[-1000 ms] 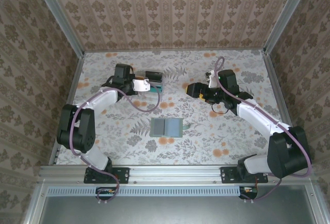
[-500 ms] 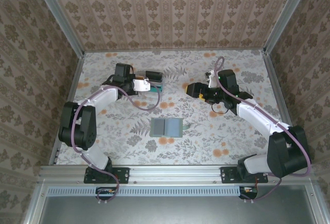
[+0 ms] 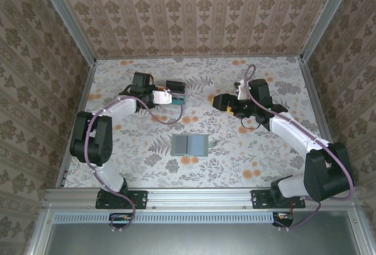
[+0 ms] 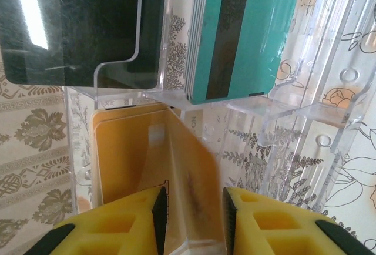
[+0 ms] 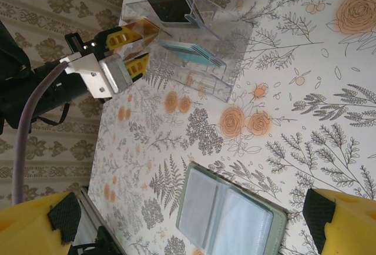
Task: Take the credit cards out of the card holder
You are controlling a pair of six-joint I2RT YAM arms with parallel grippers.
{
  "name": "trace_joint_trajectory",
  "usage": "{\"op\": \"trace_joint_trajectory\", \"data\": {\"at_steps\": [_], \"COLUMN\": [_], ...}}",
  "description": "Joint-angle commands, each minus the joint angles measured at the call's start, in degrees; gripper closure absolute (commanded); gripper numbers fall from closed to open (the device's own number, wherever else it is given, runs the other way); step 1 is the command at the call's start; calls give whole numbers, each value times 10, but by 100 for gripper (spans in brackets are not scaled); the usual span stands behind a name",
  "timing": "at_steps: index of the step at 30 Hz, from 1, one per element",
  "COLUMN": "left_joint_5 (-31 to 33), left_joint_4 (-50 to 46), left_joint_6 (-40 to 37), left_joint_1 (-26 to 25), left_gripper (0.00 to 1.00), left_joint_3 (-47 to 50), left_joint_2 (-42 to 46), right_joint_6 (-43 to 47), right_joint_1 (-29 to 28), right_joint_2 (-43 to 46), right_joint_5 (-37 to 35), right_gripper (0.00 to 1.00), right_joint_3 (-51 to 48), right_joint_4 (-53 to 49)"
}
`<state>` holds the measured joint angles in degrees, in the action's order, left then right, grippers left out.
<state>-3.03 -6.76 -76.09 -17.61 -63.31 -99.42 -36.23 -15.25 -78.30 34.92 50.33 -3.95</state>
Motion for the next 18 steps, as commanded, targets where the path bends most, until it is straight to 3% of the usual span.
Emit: {"op": "trace_joint_trajectory", "data": {"at_steps": [1,12,14,18], "left_joint_5": [4,27,25,24], "left_joint_4": [11,41,32,16], "left_joint_6": [3,-4,-9,-16], "left_joint_1": [7,10,10,3], "left_gripper": [67,76,92,100], "left_joint_3": [-18,-31,-35,-35], "left_joint_2": [-7,-4,-3,-1], "right_joint_6": [-9,-14,-15,-17], "right_joint_1": [4,5,5,6], "right_joint_2": [-10,-30,-31,-33], "right_joint_5": [13,21,21,22], "right_gripper": [0,0,0,0], "right_joint_3": [17,22,22,22], "right_joint_4": [14,23,24,26]}}
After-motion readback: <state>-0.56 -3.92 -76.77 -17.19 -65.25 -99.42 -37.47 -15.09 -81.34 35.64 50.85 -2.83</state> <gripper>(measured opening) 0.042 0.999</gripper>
